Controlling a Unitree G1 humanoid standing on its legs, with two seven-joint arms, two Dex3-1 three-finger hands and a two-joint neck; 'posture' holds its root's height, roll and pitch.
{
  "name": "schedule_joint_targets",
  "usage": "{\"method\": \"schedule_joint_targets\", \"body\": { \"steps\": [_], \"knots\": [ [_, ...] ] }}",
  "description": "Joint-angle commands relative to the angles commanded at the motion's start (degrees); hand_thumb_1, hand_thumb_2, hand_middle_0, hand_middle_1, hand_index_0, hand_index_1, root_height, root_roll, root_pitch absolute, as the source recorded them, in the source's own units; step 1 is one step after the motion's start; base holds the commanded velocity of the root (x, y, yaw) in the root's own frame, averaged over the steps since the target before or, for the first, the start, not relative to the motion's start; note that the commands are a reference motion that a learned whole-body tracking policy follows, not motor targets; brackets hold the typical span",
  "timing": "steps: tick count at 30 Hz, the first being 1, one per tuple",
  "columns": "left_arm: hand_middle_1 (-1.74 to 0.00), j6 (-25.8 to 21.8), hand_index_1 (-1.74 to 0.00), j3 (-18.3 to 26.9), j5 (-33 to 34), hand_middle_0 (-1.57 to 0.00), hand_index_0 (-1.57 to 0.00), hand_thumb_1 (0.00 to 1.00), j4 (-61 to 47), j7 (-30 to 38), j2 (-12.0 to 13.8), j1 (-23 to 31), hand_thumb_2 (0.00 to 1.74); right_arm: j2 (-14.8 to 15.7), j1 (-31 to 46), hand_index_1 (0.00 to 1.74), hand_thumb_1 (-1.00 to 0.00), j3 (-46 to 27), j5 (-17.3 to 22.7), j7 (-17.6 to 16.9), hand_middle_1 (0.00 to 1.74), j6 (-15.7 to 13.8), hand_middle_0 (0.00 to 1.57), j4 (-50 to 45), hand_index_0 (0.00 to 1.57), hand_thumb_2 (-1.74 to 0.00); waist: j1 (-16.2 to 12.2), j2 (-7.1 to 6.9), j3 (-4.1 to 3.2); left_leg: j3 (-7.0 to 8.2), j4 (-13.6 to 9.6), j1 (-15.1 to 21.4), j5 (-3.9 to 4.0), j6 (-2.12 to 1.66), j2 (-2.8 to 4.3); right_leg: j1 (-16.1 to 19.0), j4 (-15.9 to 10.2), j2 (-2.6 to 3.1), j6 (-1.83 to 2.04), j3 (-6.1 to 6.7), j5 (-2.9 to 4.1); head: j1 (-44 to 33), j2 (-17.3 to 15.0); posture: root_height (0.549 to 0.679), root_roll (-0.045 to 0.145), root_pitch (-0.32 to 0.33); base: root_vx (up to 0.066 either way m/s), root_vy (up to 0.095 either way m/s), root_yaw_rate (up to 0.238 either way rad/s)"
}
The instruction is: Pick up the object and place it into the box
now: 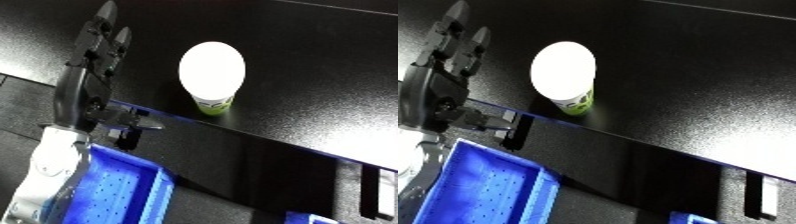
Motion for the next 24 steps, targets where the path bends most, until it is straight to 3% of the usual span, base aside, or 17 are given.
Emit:
{"method": "schedule_joint_targets", "body": {
  "steps": [15,23,24],
  "knots": [
    [0.00,2.20,0.00,-6.35,-1.12,0.00,0.00,0.00,4.76,0.86,-2.95,-6.13,0.00,-0.06,-1.67,0.00,0.00,1.32,0.65,-0.76,0.00,0.91,0.00,-0.67,0.00,0.00,-1.67,-0.67,0.00,0.71,1.48,-1.28,-0.73,0.48,0.28,-1.88,0.79,0.47,0.35,0.81,0.22,-1.72,1.64,0.605,0.025,-0.022,0.004,0.016,-0.048],
    [0.00,2.27,0.00,-8.87,-1.65,0.00,0.00,0.00,9.27,1.72,-4.05,-9.87,0.00,-0.19,-2.39,0.00,0.00,1.61,1.01,-0.71,0.00,0.94,0.00,-0.40,0.00,0.00,-2.70,-1.13,0.00,1.29,1.37,-1.86,-0.73,0.60,0.55,-2.98,0.62,0.67,0.76,1.35,0.82,-2.70,2.57,0.606,0.022,-0.014,-0.011,0.011,-0.043],
    [-0.09,2.23,-0.09,-9.17,-1.71,-0.08,-0.08,0.05,9.72,1.74,-4.17,-10.35,0.09,-0.21,-2.47,0.00,0.00,1.64,1.16,-0.66,0.00,0.91,0.00,-0.30,0.00,0.00,-2.80,-1.19,0.00,1.36,1.39,-1.97,-0.74,0.61,0.59,-3.13,0.60,0.68,0.81,1.40,0.90,-2.81,2.64,0.606,0.022,-0.013,-0.018,0.000,-0.039]
  ]
}}
